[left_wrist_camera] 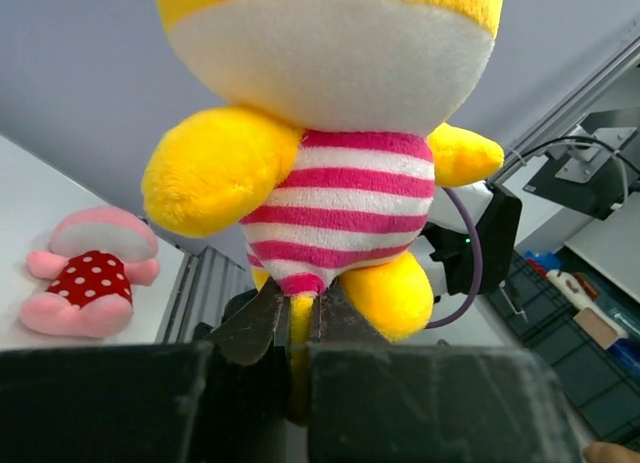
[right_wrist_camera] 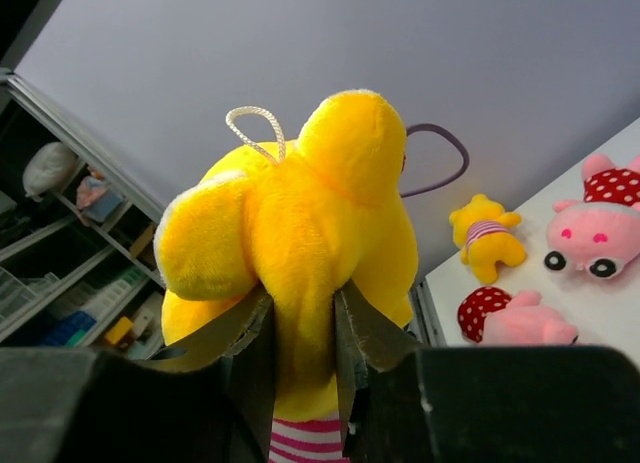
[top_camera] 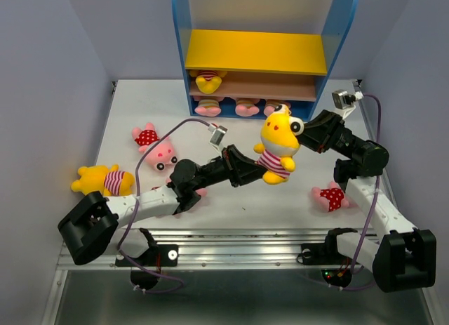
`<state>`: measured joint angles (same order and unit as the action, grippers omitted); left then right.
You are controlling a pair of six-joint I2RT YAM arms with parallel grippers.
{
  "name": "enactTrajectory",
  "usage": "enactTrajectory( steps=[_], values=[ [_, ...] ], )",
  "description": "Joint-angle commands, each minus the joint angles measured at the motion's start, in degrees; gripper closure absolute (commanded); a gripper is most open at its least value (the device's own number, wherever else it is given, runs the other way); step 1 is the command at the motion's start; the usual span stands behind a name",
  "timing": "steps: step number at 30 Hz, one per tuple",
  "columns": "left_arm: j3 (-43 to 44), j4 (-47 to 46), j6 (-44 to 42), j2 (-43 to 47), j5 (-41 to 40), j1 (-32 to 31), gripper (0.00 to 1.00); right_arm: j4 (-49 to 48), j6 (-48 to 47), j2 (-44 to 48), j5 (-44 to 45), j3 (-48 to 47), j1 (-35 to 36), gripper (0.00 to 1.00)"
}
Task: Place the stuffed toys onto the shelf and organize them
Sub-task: Pass the stuffed toy from the right arm to the left, then place the stuffed toy onto shelf
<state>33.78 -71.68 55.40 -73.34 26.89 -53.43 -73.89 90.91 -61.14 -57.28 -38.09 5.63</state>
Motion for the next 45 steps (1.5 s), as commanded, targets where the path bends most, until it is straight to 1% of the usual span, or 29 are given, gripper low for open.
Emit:
enactTrajectory(
  steps=[1, 2, 3, 4, 5, 6, 7, 8, 9, 12, 13, 15, 16, 21, 22, 23, 24, 25, 26, 28, 29, 31, 32, 33, 34, 35, 38, 41, 45],
  values=[
    [1.3, -34.3, -5.2, 4.2, -2.5, 0.1, 1.00, -1.3, -7.8, 0.9, -5.4, -1.3, 0.0, 0.66],
    [1.5, -30.5, -6.8, 6.1, -2.5, 0.1, 1.00, 2.8, -9.9, 1.0, -6.2, -2.5, 0.0, 0.59],
    [1.8, -21.9, -10.4, 7.1, -2.8, 0.1, 1.00, 5.0, -14.2, 1.3, -7.8, -3.1, 0.0, 0.53],
    [2.5, -17.1, -12.6, 9.6, -3.1, 0.2, 1.00, 9.8, -16.8, 1.4, -8.8, -3.8, 0.0, 0.45],
    [3.0, -12.7, -14.9, 10.8, -4.2, 0.1, 1.00, 12.6, -19.7, 1.5, -9.8, -5.4, 0.0, 0.44],
    [3.6, -2.9, -17.1, 12.1, -5.0, 0.2, 1.00, 15.0, -22.4, 1.6, -10.7, -6.0, 0.0, 0.44],
    [4.8, 1.7, -21.0, 14.2, -5.7, 0.2, 1.00, 16.9, -26.8, 1.6, -12.0, -6.4, 0.0, 0.44],
    [5.2, 5.0, -22.4, 15.1, -6.6, 0.3, 1.00, 17.0, -27.9, 1.7, -12.4, -6.3, 0.0, 0.46],
    [5.5, 9.8, -23.5, 15.9, -6.7, 0.7, 1.00, 17.0, -29.0, 1.7, -13.0, -6.1, 0.0, 0.48],
    [5.3, 14.6, -24.9, 18.5, -6.6, 1.8, 1.00, 16.9, -30.4, 1.8, -13.6, -5.5, 0.0, 0.72],
    [5.2, 15.7, -25.2, 19.4, -6.5, 2.1, 1.00, 16.9, -30.7, 1.8, -13.7, -5.5, 0.0, 0.88],
    [5.0, 17.4, -25.4, 19.8, -6.2, 2.7, 1.00, 16.8, -31.0, 1.9, -14.1, -5.6, 0.0, 0.97],
    [4.8, 18.6, -25.4, 20.1, -6.2, 3.2, 1.00, 16.8, -30.8, 2.0, -14.4, -5.7, 0.0, 0.99],
    [4.3, 22.4, -27.3, 19.8, -4.2, 5.2, 1.00, 15.6, -30.4, 2.9, -15.7, -5.9, 0.0, 0.99],
    [4.6, 24.2, -28.6, 19.6, -4.1, 5.3, 1.00, 15.7, -30.5, 3.0, -15.7, -6.0, 0.0, 0.96],
    [5.4, 28.0, -29.8, 19.4, -4.5, 5.4, 1.00, 15.9, -30.5, 3.1, -16.0, -6.5, -0.5, 0.82],
    [5.9, 30.1, -33.0, 19.3, -4.9, 5.4, 1.00, 16.0, -30.5, 3.3, -16.2, -6.9, -0.5, 0.73],
    [6.4, 32.6, -34.4, 18.9, -5.8, 5.4, 1.00, 16.2, -30.6, 3.3, -16.4, -7.3, -0.5, 0.60],
    [7.3, 34.8, -35.6, 18.8, -8.1, 5.4, 1.00, 16.7, -30.7, 3.4, -16.6, -8.2, -0.5, 0.56],
    [8.4, 41.7, -38.3, 18.4, -10.5, 5.4, 1.00, 18.4, -32.2, 3.5, -17.6, -9.4, -0.5, 0.52],
    [9.2, 43.6, -40.3, 18.0, -12.1, 5.4, 1.00, 23.0, -33.8, 3.7, -17.7, -9.9, -0.5, 0.50],
    [9.5, 47.7, -41.6, 17.2, -16.9, 5.5, 1.00, 31.0, -42.4, 4.1, -17.3, -11.9, -0.5, 0.48],
    [9.5, 48.4, -41.9, 16.7, -18.3, 5.7, 1.00, 45.4, -47.9, 4.3, -16.6, -13.1, -0.5, 0.46],
    [9.4, 49.2, -42.0, 16.3, -20.1, 5.8, 1.00, 56.3, -55.0, 4.3, -12.7, -17.0, -0.5, 0.45],
    [9.3, 49.3, -42.0, 15.2, -20.6, 6.5, 1.00, 66.6, -71.9, 4.0, -9.9, -19.4, -0.5, 0.38],
    [9.2, 49.2, -41.8, 14.5, -20.7, 7.0, 1.00, 80.8, -78.1, 3.4, -7.4, -21.0, -0.5, 0.36],
    [9.8, 48.7, -39.6, 10.9, -18.3, 9.7, 1.00, 86.7, -86.3, 3.3, -1.0, -20.5, -0.5, 0.34],
    [11.8, 48.4, -38.6, 6.7, -16.8, 12.9, 1.00, 87.0, -89.8, 3.7, -0.2, -17.1, -0.5, 0.31],
    [15.4, 48.8, -37.2, 1.8, -16.3, 16.2, 1.00, 86.9, -95.5, 4.5, 1.9, -13.0, -0.5, 0.21]
  ],
)
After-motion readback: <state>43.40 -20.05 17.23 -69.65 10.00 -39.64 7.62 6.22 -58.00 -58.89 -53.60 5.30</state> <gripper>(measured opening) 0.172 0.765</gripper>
